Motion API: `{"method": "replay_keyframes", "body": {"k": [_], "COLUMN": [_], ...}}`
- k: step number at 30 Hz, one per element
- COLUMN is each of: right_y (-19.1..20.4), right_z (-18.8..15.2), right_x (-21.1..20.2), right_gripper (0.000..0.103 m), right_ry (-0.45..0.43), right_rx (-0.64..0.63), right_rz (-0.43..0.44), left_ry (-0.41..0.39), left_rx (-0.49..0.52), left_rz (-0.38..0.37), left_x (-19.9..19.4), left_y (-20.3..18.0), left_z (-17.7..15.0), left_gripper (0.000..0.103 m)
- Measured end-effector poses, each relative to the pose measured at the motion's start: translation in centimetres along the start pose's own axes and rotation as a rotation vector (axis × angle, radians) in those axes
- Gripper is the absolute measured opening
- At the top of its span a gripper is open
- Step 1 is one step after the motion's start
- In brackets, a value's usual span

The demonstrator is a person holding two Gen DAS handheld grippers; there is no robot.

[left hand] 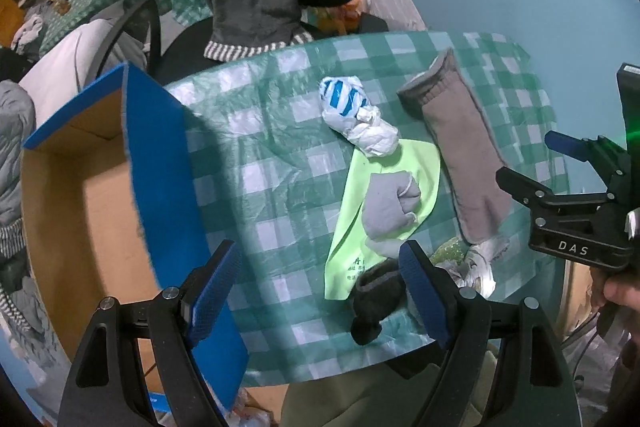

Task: Organize soft objects
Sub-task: 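Reach the right gripper to the grey mitten while the left gripper approaches the grey sock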

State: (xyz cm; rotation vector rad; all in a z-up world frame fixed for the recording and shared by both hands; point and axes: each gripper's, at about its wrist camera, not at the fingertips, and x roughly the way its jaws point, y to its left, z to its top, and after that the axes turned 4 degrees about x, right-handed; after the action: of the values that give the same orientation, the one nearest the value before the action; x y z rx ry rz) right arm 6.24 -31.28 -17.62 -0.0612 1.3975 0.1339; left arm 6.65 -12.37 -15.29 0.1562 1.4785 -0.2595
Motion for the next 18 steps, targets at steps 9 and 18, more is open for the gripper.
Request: {"method": "replay_keyframes", "body": {"k": [9,18], "right_y": [0.3,-0.2], "right_z": [0.6,0.4], "right_x": [3.1,5.8], "right_gripper": [0.090,0.090], "right_ry": [0.038,0.081], "right_rx": [-0.026,-0.017], "right_rz": [-0.011,-0.025], "left_ry": [0.044,0.093], "left_rx": [0.014,0.032], "left_rz": [-0.054,-0.077], "left_x": [3.4,5.7], "left_y": [-0.9,-1.8], "left_z": [1.1,1.9], "left_gripper": [0.083,0.083]}}
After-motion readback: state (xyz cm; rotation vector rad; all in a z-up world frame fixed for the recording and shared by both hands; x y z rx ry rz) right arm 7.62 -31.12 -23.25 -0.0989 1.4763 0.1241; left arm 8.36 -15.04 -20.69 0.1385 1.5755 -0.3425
